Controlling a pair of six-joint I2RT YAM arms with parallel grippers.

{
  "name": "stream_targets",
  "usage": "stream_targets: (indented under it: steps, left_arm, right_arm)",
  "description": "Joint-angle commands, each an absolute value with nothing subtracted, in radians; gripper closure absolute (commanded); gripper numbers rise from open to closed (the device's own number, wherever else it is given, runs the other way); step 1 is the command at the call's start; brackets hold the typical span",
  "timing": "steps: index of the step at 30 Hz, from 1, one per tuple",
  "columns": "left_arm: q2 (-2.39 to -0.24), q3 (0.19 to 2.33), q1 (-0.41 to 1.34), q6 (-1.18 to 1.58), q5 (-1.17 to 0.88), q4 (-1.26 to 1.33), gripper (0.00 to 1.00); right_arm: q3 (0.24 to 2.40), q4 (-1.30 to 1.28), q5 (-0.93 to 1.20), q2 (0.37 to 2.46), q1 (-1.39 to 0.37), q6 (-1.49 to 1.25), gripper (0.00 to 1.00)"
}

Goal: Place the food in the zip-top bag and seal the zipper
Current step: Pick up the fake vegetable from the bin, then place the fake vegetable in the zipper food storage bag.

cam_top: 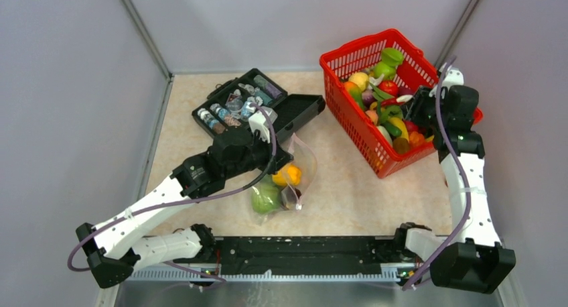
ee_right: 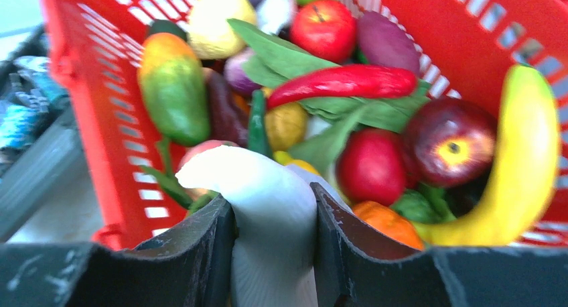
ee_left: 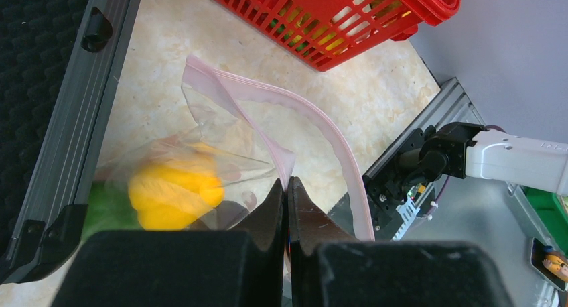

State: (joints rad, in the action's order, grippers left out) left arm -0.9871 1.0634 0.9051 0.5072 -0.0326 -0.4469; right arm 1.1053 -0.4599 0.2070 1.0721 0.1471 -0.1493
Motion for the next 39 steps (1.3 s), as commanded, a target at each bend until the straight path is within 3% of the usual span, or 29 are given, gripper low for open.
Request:
stream_targets:
  steps: [1,5,11,13,19,26,32,39]
  left_arm:
    - [-0.983,1.072,0.907,0.520,-0.036,-0.407,1.00]
    - [-0.985,1.071,0.907,0.524,-0.036,-0.405,1.00]
    - [-0.992,1.083,0.907,0.526,-0.042,-0.402,1.00]
    - [-0.995,1.084,0.907,0.526,-0.042,-0.401,1.00]
    - [-1.005,1.087,0.907,0.528,-0.057,-0.396,1.00]
    - [-1.001,1.087,0.907,0.532,-0.061,-0.396,1.00]
    - [-0.994,1.089,0.907,0.536,-0.058,-0.394,1.00]
    - [-0.988,1.087,0.907,0.538,-0.055,-0.402,1.00]
  right_arm:
    - [1.092,-0.318,0.417,1.014,0.149,-0.231,0.92]
    - [1.064,-0.210,0.614,0.947,0.149,-0.297,0.92]
    - [0.951,0.305,0.994,0.879,0.139,-0.636,0.91]
    - [0.948,0.352,1.048,0.871,0.112,-0.668,0.91]
    - [1.029,0.041,1.086,0.870,-0.082,-0.349,0.90]
    - [1.088,-0.149,1.091,0.913,-0.280,-0.162,0.89]
    - [1.196,-0.421,0.928,1.037,-0.485,0.069,0.91]
    - [1.225,-0.491,0.872,1.131,-0.613,0.161,0.91]
